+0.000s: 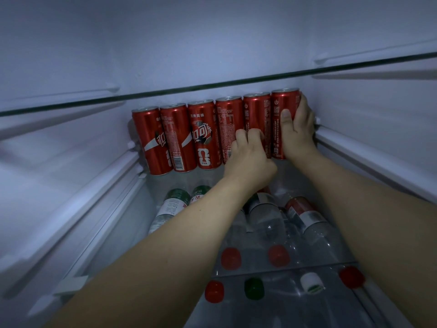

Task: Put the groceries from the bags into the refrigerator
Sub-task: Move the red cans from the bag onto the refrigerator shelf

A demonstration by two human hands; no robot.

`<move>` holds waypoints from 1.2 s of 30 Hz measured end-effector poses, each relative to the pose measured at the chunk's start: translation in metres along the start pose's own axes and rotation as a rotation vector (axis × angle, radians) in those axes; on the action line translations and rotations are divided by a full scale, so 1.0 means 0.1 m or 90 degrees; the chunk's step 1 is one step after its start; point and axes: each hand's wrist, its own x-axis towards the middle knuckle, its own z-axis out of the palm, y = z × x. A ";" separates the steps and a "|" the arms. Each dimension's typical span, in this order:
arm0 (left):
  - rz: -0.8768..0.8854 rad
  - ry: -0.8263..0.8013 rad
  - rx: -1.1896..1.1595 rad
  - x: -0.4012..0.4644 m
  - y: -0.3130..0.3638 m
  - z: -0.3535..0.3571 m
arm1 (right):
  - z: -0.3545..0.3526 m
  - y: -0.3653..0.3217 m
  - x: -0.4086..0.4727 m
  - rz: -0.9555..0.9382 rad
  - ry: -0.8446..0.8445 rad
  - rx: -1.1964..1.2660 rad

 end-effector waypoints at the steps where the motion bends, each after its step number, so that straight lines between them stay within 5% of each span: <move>1: 0.001 0.000 -0.001 0.00 0.00 0.00 | 0.00 0.00 -0.01 -0.002 -0.001 0.001; 23: 0.028 0.013 0.019 0.00 -0.05 -0.02 | -0.06 -0.11 -0.10 0.012 0.002 0.014; 31: -0.042 -0.161 0.096 -0.18 0.00 -0.29 | -0.30 -0.41 -0.46 0.202 -0.074 -0.076; 36: -0.121 -0.220 0.122 -0.45 -0.08 -0.71 | -0.40 -0.66 -0.84 0.124 -0.135 -0.143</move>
